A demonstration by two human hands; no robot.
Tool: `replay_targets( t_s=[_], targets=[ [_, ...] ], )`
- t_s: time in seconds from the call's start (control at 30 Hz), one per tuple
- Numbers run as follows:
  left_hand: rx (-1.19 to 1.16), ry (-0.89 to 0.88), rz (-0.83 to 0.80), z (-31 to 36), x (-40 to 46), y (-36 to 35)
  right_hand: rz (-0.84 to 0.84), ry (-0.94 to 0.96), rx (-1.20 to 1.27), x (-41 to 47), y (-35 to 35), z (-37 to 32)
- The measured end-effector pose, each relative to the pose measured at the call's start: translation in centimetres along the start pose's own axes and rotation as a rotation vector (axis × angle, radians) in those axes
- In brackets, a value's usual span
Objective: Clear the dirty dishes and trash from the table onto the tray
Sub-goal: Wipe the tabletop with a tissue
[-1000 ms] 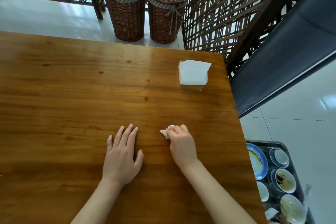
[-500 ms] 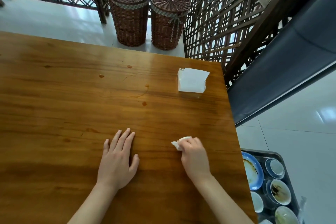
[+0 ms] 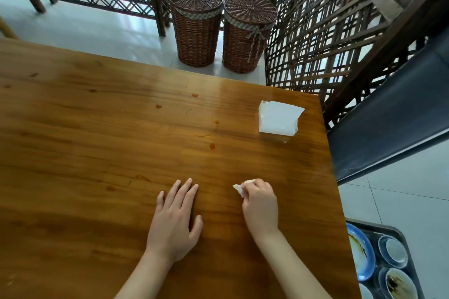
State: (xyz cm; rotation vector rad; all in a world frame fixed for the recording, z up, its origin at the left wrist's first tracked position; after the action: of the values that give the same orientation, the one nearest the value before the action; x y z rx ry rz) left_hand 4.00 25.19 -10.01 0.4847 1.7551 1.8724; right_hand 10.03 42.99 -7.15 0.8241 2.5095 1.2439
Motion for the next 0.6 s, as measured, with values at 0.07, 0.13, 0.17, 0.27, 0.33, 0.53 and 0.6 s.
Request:
replay_targets(
  t_s=[0.07,0.13,0.17,0.27,0.33,0.53,0.6],
  targets=[
    [-0.003,0.0,-0.007,0.0,0.0,0.0,-0.032,0.066,0.001,1.2,-1.2,-1.4],
    [0.011,0.003,-0.025,0.3,-0.1,0.1,-0.046,0.104,-0.005,2.1,-1.9,-2.2],
    [0.021,0.001,-0.037,0.5,-0.2,0.2,-0.052,0.111,-0.01,2.4,-2.1,-2.5],
    [0.008,-0.019,-0.008,0.5,-0.3,0.8,-0.064,0.123,-0.018,3.3,-2.6,-3.0],
    [-0.015,-0.012,0.049,-0.6,0.2,1.4,-0.071,0.134,-0.009,4.0,-3.0,-3.3],
    [-0.023,0.088,0.108,-6.9,4.6,3.4,-0.092,0.147,-0.01,6.7,-5.2,-5.5],
    [-0.012,0.123,0.091,-9.6,6.1,3.8,-0.096,0.137,-0.002,7.8,-6.0,-6.4]
  ],
)
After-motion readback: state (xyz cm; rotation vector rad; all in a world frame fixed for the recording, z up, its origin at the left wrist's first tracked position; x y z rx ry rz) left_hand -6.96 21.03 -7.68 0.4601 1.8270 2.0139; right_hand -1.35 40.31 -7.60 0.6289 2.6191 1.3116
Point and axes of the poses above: each hand's wrist, its own x-axis towards the middle knuckle, its own y-axis out of the back of the hand, z = x × y, the point moved 5 cm from there along x, towards the middle knuckle, and after that the axes turned 12 degrees about x, right-handed, at the moved point
